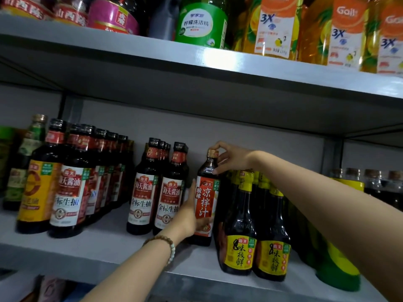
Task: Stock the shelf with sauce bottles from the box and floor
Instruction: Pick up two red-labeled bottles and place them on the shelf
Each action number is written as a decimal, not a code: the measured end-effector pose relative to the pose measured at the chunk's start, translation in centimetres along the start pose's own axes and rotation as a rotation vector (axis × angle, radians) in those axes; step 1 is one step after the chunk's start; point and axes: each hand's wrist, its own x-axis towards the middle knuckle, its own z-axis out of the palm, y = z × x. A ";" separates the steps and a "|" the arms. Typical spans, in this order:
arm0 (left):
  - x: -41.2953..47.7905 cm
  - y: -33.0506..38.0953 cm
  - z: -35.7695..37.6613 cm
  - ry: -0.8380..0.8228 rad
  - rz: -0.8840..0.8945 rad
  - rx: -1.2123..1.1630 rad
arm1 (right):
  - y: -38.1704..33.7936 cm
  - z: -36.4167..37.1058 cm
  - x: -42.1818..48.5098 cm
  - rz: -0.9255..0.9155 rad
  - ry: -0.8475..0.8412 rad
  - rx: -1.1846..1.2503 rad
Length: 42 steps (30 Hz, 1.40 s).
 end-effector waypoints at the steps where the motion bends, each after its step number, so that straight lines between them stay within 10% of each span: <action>1: 0.4 0.1 0.0 -0.016 -0.012 0.032 | 0.2 -0.2 0.2 0.009 -0.015 -0.004; 42: 5.4 -2.9 0.7 -0.031 0.008 0.146 | 1.9 -0.6 1.8 0.111 -0.020 0.029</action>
